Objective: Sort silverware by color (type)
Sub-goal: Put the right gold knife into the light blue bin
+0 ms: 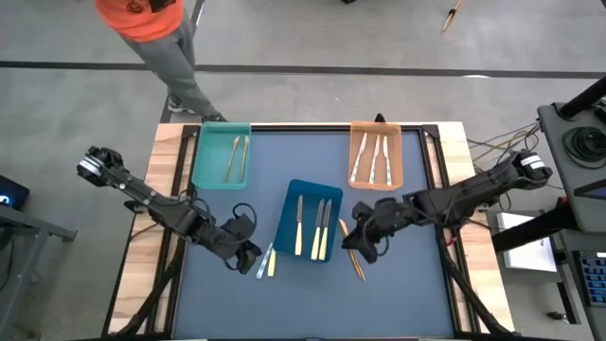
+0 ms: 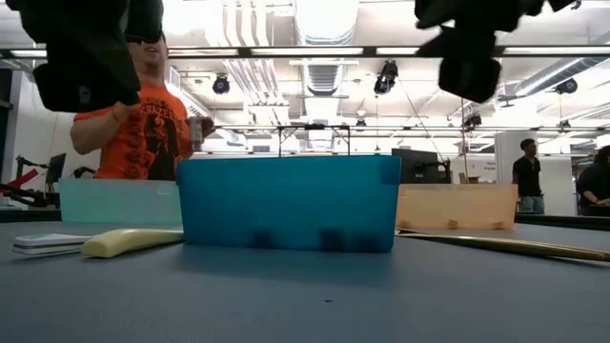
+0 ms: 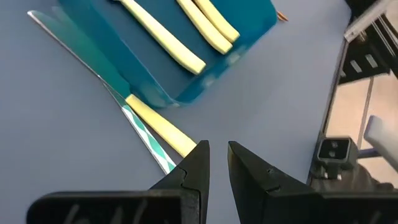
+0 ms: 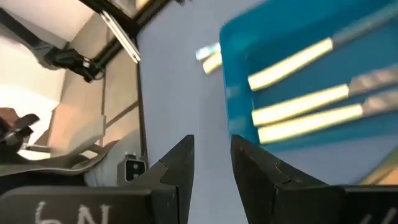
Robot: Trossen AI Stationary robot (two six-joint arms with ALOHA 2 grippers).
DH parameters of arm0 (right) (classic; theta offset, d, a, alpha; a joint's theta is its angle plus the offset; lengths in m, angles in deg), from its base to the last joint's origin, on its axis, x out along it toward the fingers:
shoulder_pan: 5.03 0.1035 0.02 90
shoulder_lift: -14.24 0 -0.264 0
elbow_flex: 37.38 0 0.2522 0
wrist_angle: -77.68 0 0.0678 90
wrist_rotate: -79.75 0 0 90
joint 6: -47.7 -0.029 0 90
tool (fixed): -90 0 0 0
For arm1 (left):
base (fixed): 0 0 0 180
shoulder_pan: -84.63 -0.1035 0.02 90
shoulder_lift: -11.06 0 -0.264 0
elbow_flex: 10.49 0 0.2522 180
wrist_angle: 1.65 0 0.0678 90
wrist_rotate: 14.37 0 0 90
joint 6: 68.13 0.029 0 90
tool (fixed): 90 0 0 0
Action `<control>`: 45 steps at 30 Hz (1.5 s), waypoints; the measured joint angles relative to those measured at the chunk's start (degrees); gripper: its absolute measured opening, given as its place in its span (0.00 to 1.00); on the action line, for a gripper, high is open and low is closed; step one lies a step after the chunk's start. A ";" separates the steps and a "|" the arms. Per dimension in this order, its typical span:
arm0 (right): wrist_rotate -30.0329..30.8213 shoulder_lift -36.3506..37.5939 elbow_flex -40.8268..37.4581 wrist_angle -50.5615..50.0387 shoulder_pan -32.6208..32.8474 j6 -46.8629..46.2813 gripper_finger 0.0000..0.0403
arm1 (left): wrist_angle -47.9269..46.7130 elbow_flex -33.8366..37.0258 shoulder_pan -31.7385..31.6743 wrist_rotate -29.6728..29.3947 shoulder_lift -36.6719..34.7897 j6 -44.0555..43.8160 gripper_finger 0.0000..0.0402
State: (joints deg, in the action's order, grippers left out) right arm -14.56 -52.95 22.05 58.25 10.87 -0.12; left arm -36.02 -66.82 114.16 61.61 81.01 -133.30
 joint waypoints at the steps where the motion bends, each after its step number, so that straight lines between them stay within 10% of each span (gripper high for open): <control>1: 0.28 -0.67 0.00 -0.07 0.97 -1.33 0.24 | 0.00 0.00 0.28 0.00 -0.14 0.46 0.10; 11: 1.35 -9.53 4.59 -2.78 7.73 -14.38 0.24 | 0.07 0.00 4.80 -3.07 -0.46 3.47 0.10; 26: 1.08 -29.75 28.55 -55.04 11.50 -26.60 0.12 | 2.18 0.00 7.24 -5.72 -0.44 5.74 0.10; 38: 0.45 -37.75 30.88 -54.84 11.47 -23.13 0.11 | 2.24 0.00 7.26 -8.00 -0.42 7.51 0.10; 45: 10.72 -36.10 29.09 -51.22 14.46 -24.01 0.11 | 3.25 0.00 7.26 -8.18 -0.39 7.70 0.10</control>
State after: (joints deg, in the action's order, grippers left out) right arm -3.84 -89.06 51.15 7.03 25.34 -24.13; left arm -32.77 -66.82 121.42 53.44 80.62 -125.60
